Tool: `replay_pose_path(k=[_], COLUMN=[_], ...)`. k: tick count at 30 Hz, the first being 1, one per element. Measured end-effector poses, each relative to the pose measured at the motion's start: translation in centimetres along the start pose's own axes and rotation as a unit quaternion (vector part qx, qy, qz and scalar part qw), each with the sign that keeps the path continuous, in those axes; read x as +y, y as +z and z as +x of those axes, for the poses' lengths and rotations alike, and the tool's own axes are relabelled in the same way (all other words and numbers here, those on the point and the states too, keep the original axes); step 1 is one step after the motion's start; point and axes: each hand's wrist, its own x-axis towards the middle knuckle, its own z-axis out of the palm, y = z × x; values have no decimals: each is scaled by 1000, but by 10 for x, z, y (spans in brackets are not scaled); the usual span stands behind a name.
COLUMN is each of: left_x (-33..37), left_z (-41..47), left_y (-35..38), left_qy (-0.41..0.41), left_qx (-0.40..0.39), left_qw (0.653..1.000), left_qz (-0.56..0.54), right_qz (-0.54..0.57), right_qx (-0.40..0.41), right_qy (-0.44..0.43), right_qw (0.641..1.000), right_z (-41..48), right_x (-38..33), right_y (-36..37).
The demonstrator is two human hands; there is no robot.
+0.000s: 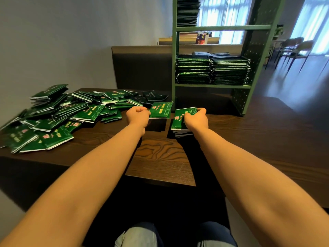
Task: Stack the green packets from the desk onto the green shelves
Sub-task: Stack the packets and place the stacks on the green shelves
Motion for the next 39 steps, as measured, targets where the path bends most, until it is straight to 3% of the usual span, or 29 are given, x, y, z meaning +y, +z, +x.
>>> replay_pose_path(k=[2,4,10,22,28,31,35,39], left_x=[8,12,1,8,7,9,8,24], left_z=[-5,-12,-33,-52,-51,-45,-28,-48], left_y=[-1,-1,7,9,13,15,19,19], left_qy=[-72,-93,23,22,94,50,-37,5], left_qx=[-41,-72,-96,-252,-234,-190,-190,-211], left_qw=[994,989,993,963,960,978,981,976], left_qz=[-72,-85,68,91,123,73,-1,-48], right_qz=[-4,6,156,242,203,181,171,156], right_qx=[-5,-16,-26,-163,-137,-130,-143,-156], right_qy=[1,4,52,54,-70,-132,-151,-158], right_qw=[1000,1000,986,955,967,966,963,963], right_z=[-3,-4,-9,-3,-13,-16,-23,-27], right_x=[-1,0,-5,-1,-13,-17,-18,-17], right_y=[-1,1,8,4,4,6,13,16])
